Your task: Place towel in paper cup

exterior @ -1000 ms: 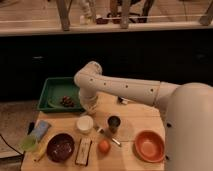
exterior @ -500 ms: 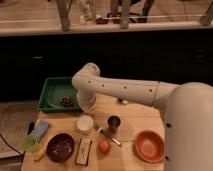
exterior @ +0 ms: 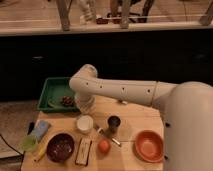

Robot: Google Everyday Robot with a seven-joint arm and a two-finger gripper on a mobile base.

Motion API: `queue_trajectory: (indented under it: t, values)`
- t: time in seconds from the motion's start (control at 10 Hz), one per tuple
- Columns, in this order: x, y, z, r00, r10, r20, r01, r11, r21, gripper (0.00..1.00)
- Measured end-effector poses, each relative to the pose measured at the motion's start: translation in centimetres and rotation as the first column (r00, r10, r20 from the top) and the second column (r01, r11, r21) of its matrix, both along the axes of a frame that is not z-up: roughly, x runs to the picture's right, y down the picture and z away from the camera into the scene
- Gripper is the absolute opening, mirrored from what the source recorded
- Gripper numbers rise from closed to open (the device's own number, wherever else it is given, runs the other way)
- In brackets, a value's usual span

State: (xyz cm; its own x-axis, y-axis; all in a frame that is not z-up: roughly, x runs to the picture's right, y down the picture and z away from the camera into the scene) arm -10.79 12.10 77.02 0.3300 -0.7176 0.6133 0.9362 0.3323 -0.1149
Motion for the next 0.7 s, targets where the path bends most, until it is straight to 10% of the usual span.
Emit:
queue_trajectory:
  t: [0.7]
  values:
    - [-0.5,0.3,-1.1,0.999,-0.024,0.026,0.023,0.9997,0.012,0.01]
